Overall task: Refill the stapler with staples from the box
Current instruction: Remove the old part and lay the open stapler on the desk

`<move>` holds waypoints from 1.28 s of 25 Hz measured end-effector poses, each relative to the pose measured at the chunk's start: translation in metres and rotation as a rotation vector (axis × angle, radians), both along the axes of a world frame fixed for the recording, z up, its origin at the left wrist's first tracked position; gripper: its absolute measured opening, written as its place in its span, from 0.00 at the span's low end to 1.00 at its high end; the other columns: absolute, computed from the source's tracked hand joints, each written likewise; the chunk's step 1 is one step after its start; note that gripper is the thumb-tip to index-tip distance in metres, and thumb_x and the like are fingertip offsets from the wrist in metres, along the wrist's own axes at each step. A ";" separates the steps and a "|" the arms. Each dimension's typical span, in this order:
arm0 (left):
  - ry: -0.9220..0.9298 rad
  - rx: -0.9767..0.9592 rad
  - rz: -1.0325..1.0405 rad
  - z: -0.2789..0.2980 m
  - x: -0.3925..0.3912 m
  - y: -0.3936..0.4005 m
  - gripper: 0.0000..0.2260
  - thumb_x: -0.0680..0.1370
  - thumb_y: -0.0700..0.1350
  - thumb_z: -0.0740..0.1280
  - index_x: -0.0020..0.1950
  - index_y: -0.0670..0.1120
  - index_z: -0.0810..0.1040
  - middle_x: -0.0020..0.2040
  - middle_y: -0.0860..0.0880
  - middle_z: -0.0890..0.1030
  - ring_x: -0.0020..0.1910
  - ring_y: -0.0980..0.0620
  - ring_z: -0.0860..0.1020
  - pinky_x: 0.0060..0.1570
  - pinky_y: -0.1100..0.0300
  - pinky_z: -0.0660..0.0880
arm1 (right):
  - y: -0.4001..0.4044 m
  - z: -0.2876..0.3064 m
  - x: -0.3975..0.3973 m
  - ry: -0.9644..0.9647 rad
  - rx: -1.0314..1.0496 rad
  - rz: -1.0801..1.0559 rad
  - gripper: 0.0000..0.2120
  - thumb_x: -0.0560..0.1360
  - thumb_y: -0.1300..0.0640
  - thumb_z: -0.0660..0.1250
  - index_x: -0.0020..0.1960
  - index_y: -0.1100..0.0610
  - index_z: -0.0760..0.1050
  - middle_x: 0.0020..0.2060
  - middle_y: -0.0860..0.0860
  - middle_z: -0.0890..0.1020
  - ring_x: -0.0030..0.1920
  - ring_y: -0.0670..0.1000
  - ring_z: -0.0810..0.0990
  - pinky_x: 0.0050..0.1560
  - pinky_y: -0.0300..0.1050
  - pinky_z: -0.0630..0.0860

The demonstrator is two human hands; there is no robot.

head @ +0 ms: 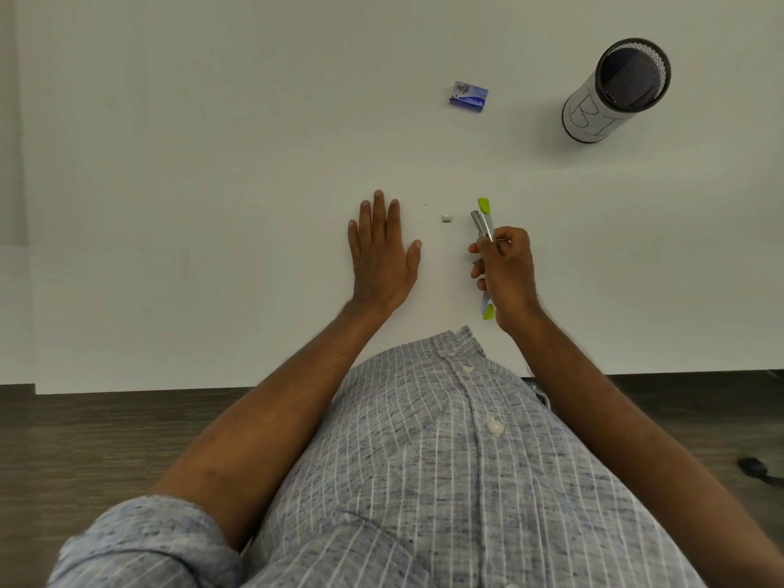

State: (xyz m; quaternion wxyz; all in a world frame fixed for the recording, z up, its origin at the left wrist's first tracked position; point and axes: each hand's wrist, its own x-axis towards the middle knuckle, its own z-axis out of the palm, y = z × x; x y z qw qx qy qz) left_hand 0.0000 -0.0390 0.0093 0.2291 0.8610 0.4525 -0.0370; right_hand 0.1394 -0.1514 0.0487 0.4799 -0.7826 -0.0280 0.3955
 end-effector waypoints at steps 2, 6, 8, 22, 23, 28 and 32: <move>-0.080 -0.008 0.074 0.006 0.006 -0.003 0.26 0.83 0.53 0.59 0.79 0.46 0.63 0.82 0.43 0.56 0.82 0.42 0.53 0.78 0.41 0.49 | 0.004 0.005 -0.004 0.126 0.078 -0.008 0.04 0.80 0.59 0.64 0.55 0.55 0.70 0.43 0.52 0.83 0.31 0.47 0.76 0.30 0.42 0.72; -0.417 -0.400 0.346 0.032 0.030 -0.004 0.14 0.82 0.51 0.62 0.66 0.51 0.78 0.65 0.52 0.78 0.64 0.55 0.75 0.67 0.49 0.69 | 0.012 0.017 -0.009 0.630 0.339 -0.186 0.07 0.84 0.60 0.60 0.60 0.60 0.73 0.44 0.55 0.83 0.35 0.49 0.79 0.33 0.40 0.76; -0.637 -0.918 0.499 0.045 0.036 0.003 0.10 0.83 0.49 0.63 0.61 0.51 0.79 0.55 0.54 0.83 0.49 0.60 0.80 0.57 0.55 0.74 | 0.014 0.021 -0.011 0.767 0.359 -0.209 0.11 0.85 0.57 0.58 0.63 0.61 0.74 0.46 0.55 0.84 0.34 0.48 0.80 0.31 0.38 0.77; -0.724 -1.043 0.830 0.034 0.014 0.027 0.12 0.79 0.45 0.71 0.60 0.41 0.83 0.48 0.45 0.88 0.43 0.50 0.86 0.43 0.58 0.83 | 0.013 0.010 -0.037 0.249 0.051 0.431 0.18 0.82 0.59 0.60 0.70 0.49 0.74 0.50 0.50 0.80 0.47 0.51 0.84 0.50 0.47 0.85; -0.700 -0.993 0.846 0.032 0.012 0.031 0.12 0.79 0.46 0.72 0.58 0.41 0.84 0.43 0.46 0.87 0.38 0.52 0.85 0.40 0.58 0.83 | 0.015 0.008 -0.040 0.179 0.035 0.479 0.20 0.82 0.61 0.61 0.71 0.49 0.73 0.49 0.48 0.79 0.47 0.51 0.85 0.49 0.45 0.84; -0.622 -0.687 0.716 0.023 0.014 0.046 0.08 0.78 0.46 0.73 0.50 0.41 0.86 0.37 0.47 0.83 0.32 0.53 0.80 0.38 0.55 0.82 | 0.026 -0.002 -0.052 -0.066 0.032 0.571 0.23 0.78 0.64 0.67 0.72 0.52 0.70 0.46 0.46 0.80 0.42 0.47 0.84 0.37 0.33 0.79; -0.506 -0.521 0.595 0.019 0.019 0.055 0.09 0.76 0.45 0.74 0.54 0.42 0.85 0.43 0.44 0.86 0.40 0.49 0.84 0.47 0.47 0.84 | 0.032 -0.009 -0.053 -0.203 0.022 0.575 0.22 0.77 0.63 0.69 0.69 0.54 0.70 0.46 0.49 0.80 0.41 0.44 0.80 0.40 0.37 0.78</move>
